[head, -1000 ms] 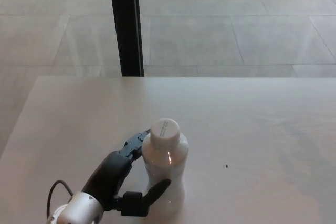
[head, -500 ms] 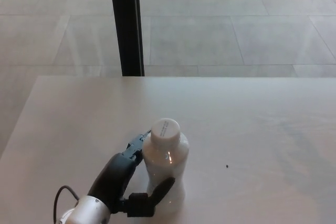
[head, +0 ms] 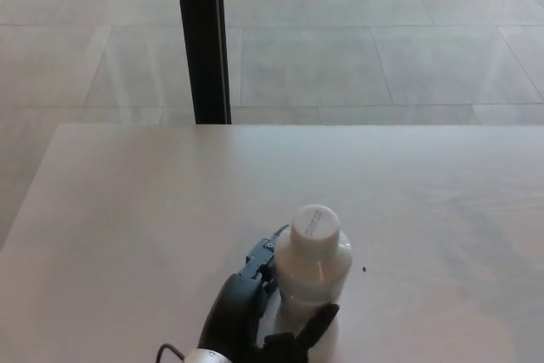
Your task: The robot uses its left hand to to lift the bottle kept on the middle of the desk and tilts it towards its right hand. It then uses its right hand to rotate its cap to open it and places the bottle and cap back on the desk
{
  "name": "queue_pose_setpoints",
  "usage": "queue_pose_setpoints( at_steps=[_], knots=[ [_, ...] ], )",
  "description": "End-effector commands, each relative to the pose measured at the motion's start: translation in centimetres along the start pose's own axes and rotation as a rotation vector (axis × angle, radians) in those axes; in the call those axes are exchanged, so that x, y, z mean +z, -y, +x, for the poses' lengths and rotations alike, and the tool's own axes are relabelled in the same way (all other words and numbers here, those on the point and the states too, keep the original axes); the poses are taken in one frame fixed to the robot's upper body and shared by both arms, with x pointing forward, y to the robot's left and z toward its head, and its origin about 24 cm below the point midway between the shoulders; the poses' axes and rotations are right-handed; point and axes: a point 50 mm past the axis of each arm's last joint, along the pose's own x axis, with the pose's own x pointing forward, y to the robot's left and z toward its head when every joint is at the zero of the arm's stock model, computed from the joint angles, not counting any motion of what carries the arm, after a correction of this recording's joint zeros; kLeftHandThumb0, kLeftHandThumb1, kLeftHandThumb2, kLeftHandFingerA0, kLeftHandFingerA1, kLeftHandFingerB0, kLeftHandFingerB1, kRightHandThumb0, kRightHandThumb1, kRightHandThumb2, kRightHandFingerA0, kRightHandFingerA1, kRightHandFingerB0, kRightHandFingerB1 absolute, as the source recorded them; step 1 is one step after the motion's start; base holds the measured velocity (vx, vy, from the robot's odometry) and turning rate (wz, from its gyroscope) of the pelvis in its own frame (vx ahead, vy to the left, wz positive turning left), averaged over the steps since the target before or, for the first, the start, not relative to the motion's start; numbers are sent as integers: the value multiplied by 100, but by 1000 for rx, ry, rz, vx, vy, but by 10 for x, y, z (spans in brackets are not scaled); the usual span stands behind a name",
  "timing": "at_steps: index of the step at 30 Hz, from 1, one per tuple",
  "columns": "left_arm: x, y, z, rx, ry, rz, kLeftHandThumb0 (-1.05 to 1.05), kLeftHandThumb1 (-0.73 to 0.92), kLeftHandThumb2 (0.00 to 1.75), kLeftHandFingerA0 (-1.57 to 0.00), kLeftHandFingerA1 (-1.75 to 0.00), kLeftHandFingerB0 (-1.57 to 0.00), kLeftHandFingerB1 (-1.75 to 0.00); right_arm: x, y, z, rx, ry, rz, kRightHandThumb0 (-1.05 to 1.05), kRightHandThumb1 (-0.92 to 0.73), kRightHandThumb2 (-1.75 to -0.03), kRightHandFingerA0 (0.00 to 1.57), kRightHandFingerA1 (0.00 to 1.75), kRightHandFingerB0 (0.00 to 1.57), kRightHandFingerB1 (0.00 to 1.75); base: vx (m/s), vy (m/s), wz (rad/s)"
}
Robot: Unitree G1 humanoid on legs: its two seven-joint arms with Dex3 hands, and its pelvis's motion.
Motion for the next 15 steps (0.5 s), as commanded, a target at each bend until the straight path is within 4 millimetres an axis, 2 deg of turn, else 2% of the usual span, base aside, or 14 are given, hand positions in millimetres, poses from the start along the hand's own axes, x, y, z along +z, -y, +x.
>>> queue_pose_setpoints(
  at_steps=[1,2,3,4,5,7,8,10,11,12,13,14,15],
  knots=[
    [10,32,3,99,61,-158,-70,41,81,-43,-62,-3,-32,1,0,-2,-7,14,-6,-61,-72,-62,49,100,39,36,0,0,0],
    [10,33,3,103,62,-157,-70,41,81,-43,-62,-3,-32,1,0,-2,-7,14,-7,-61,-72,-62,49,100,39,36,0,0,0],
    [13,38,4,151,76,-169,-65,47,81,-66,-68,-6,-45,1,1,-2,-10,13,-6,-60,-72,-62,49,100,38,36,0,0,0],
    [16,43,5,201,79,-189,-61,49,82,-74,-70,-11,-47,1,1,-3,-10,15,-5,-60,-73,-62,49,101,37,36,0,0,0],
    [19,46,6,276,86,-228,-46,65,59,-85,-71,-30,-45,2,2,-3,-9,18,0,-59,-73,-62,49,102,38,36,0,0,0],
    [22,48,7,355,83,-283,-39,67,60,-93,-82,-44,-57,3,1,-4,-7,23,9,-57,-73,-62,49,103,38,36,0,0,0],
    [22,47,7,376,86,-296,-39,67,60,-93,-82,-44,-57,2,1,-4,-10,23,11,-57,-73,-62,49,103,38,36,0,0,0],
    [23,46,7,410,103,-311,-18,81,63,-100,-102,-50,-60,2,1,-4,-11,28,11,-55,-74,-62,49,105,37,36,0,0,0],
    [22,44,7,415,112,-308,-18,81,63,-100,-102,-50,-60,2,0,-3,-7,32,13,-55,-74,-62,49,105,37,36,0,0,0],
    [20,40,7,434,126,-289,-8,80,73,-115,-126,-60,-61,2,1,-4,-14,30,9,-48,-72,-61,50,108,35,37,0,0,0],
    [17,37,7,442,126,-246,-8,76,76,-114,-138,-73,-62,3,2,-5,-23,27,12,-42,-74,-61,50,109,36,37,0,0,0],
    [16,35,6,442,125,-206,-9,73,83,-113,-145,-85,-76,3,2,-5,-31,25,7,-39,-74,-61,53,110,37,37,0,0,0],
    [16,34,6,440,129,-187,-9,73,83,-113,-145,-85,-76,3,3,-5,-36,23,-1,-39,-74,-61,53,110,37,37,0,0,0]
  ],
)
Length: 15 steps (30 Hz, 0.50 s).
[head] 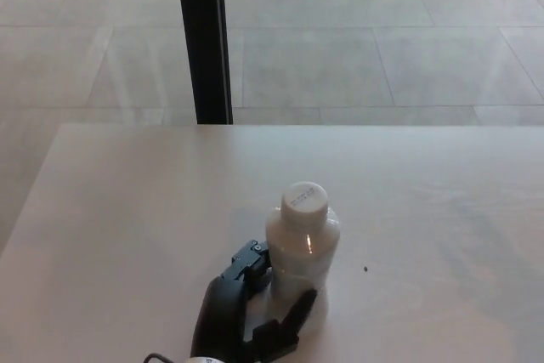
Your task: The robot uses its left hand to to lift the bottle kept on the middle of the desk and tilts it towards its right hand. It then uses its right hand to rotate its cap to open it and places the bottle and cap back on the desk
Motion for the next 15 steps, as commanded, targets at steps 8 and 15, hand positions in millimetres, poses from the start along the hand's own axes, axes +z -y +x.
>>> queue_pose_setpoints(
  at_steps=[8,15],
  knots=[
    [18,36,1,294,67,-191,-1,51,114,-85,-168,-79,-144,4,5,-6,-50,18,-8,-33,-73,-60,60,116,40,37,0,0,0],
    [32,28,7,238,117,-69,-6,48,110,-85,-173,-81,-148,5,-1,-5,-37,20,5,-30,-72,-61,61,112,39,38,0,0,0]
  ],
)
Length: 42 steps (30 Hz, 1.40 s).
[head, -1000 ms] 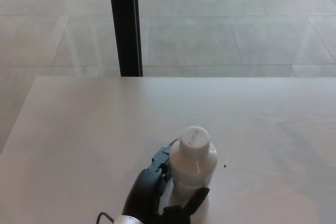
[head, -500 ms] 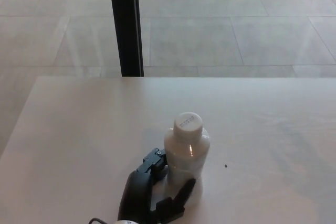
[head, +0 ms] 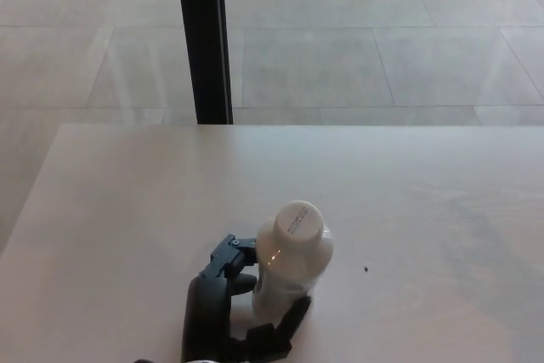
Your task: The robot uses its left hand to to lift the bottle kept on the middle of the desk and tilts it towards its right hand. It then uses its right hand to rotate its cap to open it and places the bottle and cap back on the desk
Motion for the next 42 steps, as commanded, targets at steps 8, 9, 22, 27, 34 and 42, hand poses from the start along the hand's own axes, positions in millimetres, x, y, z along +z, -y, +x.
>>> queue_pose_setpoints(
  at_steps=[8,9,22,27,34,42],
  knots=[
    [57,-5,25,33,242,176,-16,49,110,-88,-170,-78,-152,3,-4,0,-5,-7,-20,-29,-70,-60,66,112,42,40,0,0,0],
    [64,-13,29,7,269,242,-15,51,111,-95,-166,-82,-139,3,-6,1,18,-4,-29,-30,-70,-60,65,113,41,41,0,0,0],
    [110,-46,41,-271,145,915,-29,47,92,-85,-151,-89,-75,9,-48,10,144,49,-285,-43,-61,-58,71,104,50,43,0,0,0],
    [96,-46,37,-334,34,1003,-25,52,75,-88,-143,-89,-70,37,-75,18,111,245,-412,-52,-58,-59,69,109,54,42,0,0,0],
    [66,-41,32,-423,-148,1181,-32,59,75,-80,-160,-79,-69,66,-115,8,101,478,-557,-52,-59,-58,63,106,54,43,0,0,0],
    [51,-39,26,-453,-199,1200,-32,58,87,-79,-170,-75,-86,50,-137,-5,178,503,-628,-56,-49,-91,71,100,47,59,0,0,0]
  ],
)
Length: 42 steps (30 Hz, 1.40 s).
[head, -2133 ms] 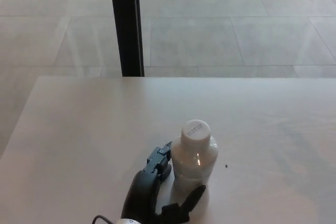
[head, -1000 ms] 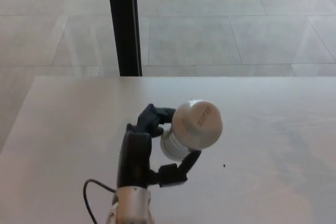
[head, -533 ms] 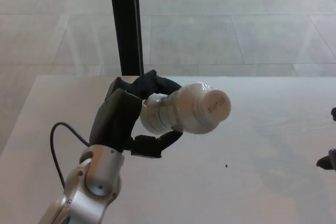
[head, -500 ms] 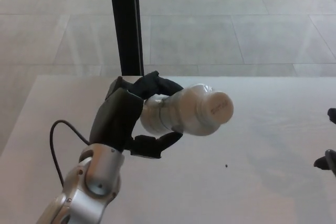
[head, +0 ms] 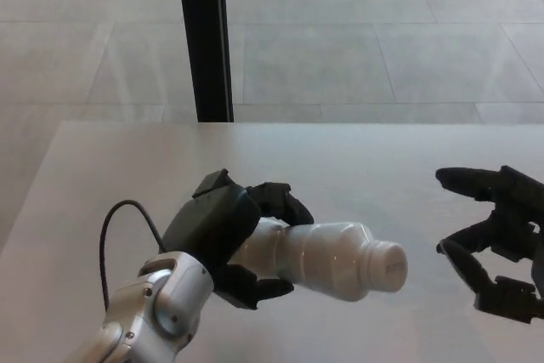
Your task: The robot uses its left hand to to lift the bottle kept on the middle of the desk and tilts it towards its right hand. It then uses its right hand to rotate its cap to open it and places the bottle and cap back on the desk
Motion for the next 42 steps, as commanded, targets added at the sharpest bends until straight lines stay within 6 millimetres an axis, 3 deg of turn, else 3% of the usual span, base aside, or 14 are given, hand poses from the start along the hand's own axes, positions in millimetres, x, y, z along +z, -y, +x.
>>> queue_pose_setpoints(
  at_steps=[1,2,3,8,9,10,15,16,17,25,33,34,38,42],
  knots=[
    [-27,12,-13,-307,-336,277,-34,60,84,-79,-166,-74,-80,45,-38,-5,-80,319,-476,-57,-49,-91,71,100,46,59,0,0,0],
    [-26,11,-13,-306,-339,271,-34,61,82,-78,-161,-71,-73,42,-39,-5,-72,312,-468,-56,-49,-92,71,100,46,58,0,0,0],
    [-26,11,-13,-303,-342,259,-33,59,85,-78,-161,-75,-74,40,-40,-6,-66,299,-473,-55,-60,-60,64,111,53,45,0,0,0],
    [-27,8,-12,-296,-338,251,-32,58,86,-79,-163,-80,-71,22,-42,-16,17,189,-552,-54,-58,-58,54,113,44,44,0,0,0],
    [-26,7,-11,-288,-334,237,-32,56,87,-79,-165,-81,-74,18,-40,-19,47,156,-599,-57,-44,-85,56,94,34,55,0,0,0],
    [-26,6,-11,-283,-333,233,-32,56,90,-80,-162,-82,-72,16,-38,-22,80,128,-629,-49,-55,-56,36,87,32,42,0,0,0],
    [-25,3,-11,-269,-324,210,-30,54,98,-80,-162,-82,-73,9,-27,-37,241,13,-781,-49,-39,-74,24,69,22,47,0,0,0],
    [-25,2,-11,-265,-327,213,-30,55,98,-80,-165,-83,-73,7,-23,-41,293,-14,-812,-44,-46,-54,17,75,27,39,0,0,0],
    [-25,1,-11,-260,-333,209,-30,59,90,-77,-163,-80,-72,6,-21,-43,312,-29,-831,-48,-35,-71,17,67,21,47,0,0,0],
    [-26,3,-12,-258,-321,195,-30,53,93,-81,-163,-84,-78,5,-11,-56,345,-85,-859,-48,-37,-75,18,63,25,47,0,0,0],
    [-24,3,-13,-255,-330,170,-28,53,94,-81,-159,-84,-74,4,-9,-58,309,-89,-860,-52,-49,-54,28,72,34,37,0,0,0],
    [-23,4,-13,-253,-324,162,-30,52,96,-80,-156,-83,-74,4,-10,-58,299,-88,-856,-56,-38,-76,29,67,28,48,0,0,0],
    [-21,7,-13,-257,-318,144,-30,53,98,-79,-152,-85,-77,6,-16,-56,261,-58,-836,-57,-38,-77,35,69,29,48,0,0,0],
    [-20,10,-14,-253,-309,132,-28,52,100,-82,-152,-86,-78,5,-21,-52,234,-35,-830,-55,-51,-56,35,75,35,38,0,0,0]
  ],
)
